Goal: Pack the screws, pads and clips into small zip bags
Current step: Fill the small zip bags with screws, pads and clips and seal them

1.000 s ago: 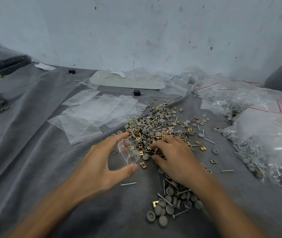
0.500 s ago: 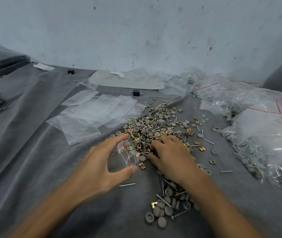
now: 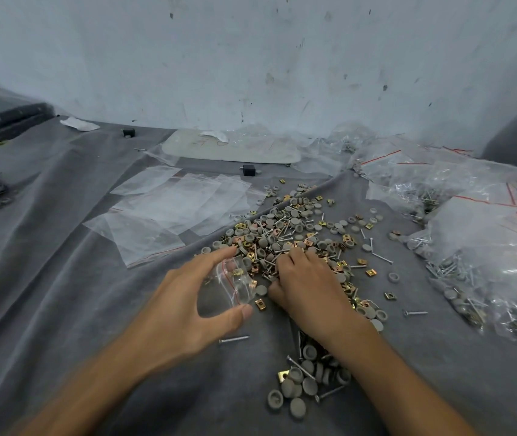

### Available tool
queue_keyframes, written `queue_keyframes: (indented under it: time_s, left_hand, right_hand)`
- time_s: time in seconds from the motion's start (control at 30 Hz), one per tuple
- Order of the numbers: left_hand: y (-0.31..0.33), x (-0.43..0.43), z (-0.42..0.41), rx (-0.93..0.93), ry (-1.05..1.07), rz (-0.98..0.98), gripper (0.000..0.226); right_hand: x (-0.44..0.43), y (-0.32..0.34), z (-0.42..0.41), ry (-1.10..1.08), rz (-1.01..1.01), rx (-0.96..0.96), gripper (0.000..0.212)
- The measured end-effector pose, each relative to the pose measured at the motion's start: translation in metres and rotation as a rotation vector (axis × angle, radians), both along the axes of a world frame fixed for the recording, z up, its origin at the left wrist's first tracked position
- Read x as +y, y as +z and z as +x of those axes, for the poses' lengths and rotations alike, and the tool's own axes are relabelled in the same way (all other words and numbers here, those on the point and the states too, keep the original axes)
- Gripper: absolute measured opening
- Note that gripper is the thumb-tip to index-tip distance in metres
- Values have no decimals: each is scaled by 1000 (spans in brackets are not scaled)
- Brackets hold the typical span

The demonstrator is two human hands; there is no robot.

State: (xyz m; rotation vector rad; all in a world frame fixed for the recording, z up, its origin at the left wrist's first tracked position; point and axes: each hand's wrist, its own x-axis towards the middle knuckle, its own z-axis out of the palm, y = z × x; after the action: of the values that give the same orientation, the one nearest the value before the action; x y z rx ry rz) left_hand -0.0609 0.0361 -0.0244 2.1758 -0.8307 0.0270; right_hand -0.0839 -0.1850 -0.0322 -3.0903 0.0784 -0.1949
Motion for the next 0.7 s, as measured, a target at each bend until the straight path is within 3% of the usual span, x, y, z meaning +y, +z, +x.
queue_keyframes:
  time_s: [0.23,0.47,0.63,0.7]
  left_hand:
    - [0,0,-2,5,1,6,86]
    - [-1,0,0,9,8,1,85]
    - [0,0,0,16,6,-2,85]
    - [0,0,0,14,8,1,85]
  right_hand:
    - [-13,3,-7,25,178,-20,25]
    - [-30,13,-15,1,429,-197,18]
    - [-55,18,-17,-90,401,-232,17]
    - [-64,20,-20,-110,482,-246,16]
